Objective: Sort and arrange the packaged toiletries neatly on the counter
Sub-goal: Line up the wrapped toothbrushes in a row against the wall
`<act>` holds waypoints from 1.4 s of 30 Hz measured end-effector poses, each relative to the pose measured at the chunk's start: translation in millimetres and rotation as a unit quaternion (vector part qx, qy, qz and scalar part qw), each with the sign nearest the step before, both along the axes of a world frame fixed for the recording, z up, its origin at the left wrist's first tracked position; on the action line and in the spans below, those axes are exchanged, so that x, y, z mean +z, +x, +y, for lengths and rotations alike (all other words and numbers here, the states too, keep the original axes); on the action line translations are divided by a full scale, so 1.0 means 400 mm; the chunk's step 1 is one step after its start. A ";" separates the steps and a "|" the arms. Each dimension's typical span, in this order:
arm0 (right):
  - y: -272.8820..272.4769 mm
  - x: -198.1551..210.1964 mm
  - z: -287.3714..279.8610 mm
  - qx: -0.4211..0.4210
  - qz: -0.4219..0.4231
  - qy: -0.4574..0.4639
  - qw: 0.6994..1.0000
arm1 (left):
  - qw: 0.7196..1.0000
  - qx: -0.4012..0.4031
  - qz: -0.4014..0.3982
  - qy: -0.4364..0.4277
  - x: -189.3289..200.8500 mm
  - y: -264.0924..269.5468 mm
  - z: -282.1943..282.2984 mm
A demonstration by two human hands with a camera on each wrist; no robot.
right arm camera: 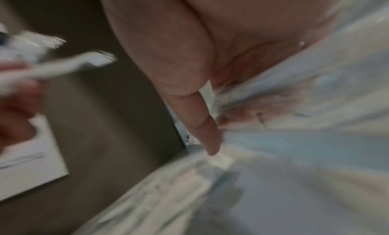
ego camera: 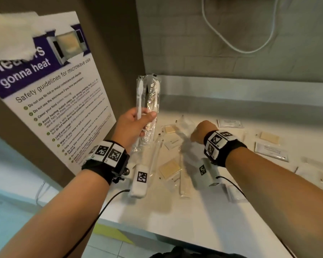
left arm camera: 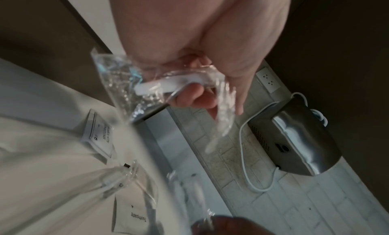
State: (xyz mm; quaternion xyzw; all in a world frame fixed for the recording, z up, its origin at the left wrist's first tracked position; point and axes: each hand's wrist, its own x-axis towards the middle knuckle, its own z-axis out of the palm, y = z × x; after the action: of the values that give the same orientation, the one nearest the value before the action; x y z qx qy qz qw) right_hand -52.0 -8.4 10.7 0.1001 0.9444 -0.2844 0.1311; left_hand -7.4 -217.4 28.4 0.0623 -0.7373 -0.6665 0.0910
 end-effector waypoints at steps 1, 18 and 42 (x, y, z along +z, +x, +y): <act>0.005 0.006 -0.020 0.010 0.018 -0.009 1.000 | 1.000 0.004 0.003 0.000 -0.002 -0.004 -0.003; 0.051 -0.082 -0.264 0.076 -0.039 -0.084 0.993 | 1.000 -0.004 -0.015 -0.025 -0.030 -0.015 -0.062; -0.449 0.016 -0.001 0.006 -0.060 -0.128 0.990 | 0.938 -0.070 -0.229 -0.252 -0.082 -0.564 0.095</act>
State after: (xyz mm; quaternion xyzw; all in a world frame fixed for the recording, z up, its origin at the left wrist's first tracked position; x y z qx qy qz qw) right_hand -231.7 -8.7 16.9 0.0942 0.8912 -0.3954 0.2012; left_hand -232.9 -179.5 -4.3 0.1365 -0.8844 -0.4313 -0.1151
